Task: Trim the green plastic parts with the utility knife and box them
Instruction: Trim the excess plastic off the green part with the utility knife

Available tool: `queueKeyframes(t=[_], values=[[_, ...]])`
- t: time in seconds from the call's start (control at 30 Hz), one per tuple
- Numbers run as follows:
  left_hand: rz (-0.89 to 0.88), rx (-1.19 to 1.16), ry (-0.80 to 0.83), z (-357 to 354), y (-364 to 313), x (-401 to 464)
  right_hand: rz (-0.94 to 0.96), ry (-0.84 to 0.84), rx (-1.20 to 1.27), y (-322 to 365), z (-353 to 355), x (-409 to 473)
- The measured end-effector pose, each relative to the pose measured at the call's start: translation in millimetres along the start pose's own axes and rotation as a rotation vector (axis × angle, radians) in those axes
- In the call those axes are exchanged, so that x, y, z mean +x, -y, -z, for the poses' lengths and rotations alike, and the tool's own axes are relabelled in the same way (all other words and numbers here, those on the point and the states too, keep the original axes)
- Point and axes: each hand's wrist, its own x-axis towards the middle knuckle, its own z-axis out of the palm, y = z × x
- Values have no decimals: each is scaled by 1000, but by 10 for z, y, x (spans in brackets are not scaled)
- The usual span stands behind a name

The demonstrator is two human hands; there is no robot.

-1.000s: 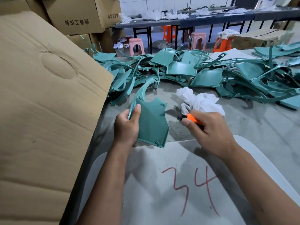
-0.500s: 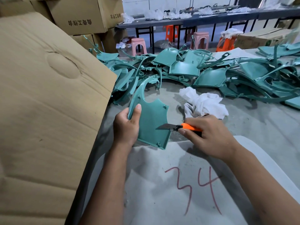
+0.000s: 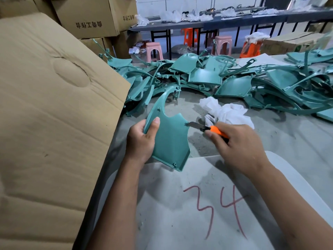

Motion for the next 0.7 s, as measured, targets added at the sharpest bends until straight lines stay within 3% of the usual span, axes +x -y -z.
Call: queueKeyframes(t=[0.2,0.33,0.4,0.5,0.57,0.7], values=[[79,-68,8,-52,-47,-15,-40,-160,-122,138,-60,-43],[136,-157,-80,-67,-38,10,-37,-214,-2,269,-68,-31],[157,-152,-207,-74,-14,39,57,-186,91,284,-40,-39],[203,-189,-320,-78,-1,78,213,-8,148,305,-39,-59],[246,-263,-301,-79,1,92,235,74,142,319,-70,-70],[298,-359,-169,-75,-37,66,133,-60,113,299,-60,-47]])
